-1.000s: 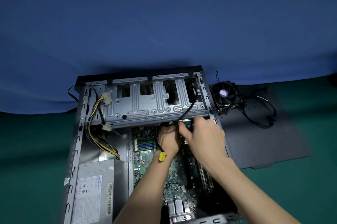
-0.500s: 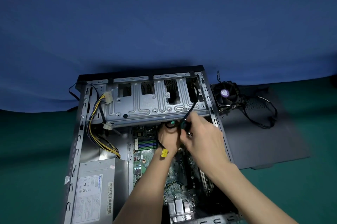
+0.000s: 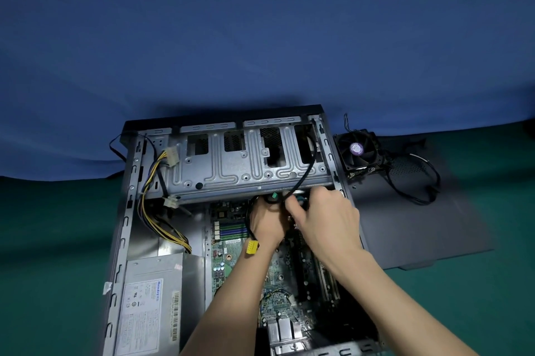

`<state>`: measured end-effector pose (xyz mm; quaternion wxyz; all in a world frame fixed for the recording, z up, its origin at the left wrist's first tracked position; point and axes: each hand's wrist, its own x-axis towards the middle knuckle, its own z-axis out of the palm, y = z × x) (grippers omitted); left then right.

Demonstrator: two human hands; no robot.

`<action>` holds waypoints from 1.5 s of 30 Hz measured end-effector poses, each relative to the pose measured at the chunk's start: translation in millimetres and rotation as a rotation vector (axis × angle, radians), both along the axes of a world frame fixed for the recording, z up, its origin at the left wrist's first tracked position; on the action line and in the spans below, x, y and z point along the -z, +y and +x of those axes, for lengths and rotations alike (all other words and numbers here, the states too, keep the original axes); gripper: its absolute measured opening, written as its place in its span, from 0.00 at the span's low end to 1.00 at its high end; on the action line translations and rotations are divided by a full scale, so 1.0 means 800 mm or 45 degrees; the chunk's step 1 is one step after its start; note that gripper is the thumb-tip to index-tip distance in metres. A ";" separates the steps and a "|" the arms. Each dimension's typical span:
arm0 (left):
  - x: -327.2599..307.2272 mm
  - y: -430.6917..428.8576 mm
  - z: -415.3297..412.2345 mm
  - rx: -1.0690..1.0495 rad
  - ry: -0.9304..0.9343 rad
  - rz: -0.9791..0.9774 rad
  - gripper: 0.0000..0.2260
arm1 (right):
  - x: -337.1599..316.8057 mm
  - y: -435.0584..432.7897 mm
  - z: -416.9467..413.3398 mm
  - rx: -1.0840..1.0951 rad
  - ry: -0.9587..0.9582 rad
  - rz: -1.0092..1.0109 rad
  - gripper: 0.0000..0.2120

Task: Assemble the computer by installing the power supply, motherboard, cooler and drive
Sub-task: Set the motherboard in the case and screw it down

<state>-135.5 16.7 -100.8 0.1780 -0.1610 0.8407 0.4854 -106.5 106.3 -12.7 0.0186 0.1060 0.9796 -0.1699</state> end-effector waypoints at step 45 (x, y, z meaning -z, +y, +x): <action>-0.050 0.014 0.080 0.855 0.045 -0.344 0.13 | -0.062 0.149 0.030 0.480 0.450 -1.267 0.09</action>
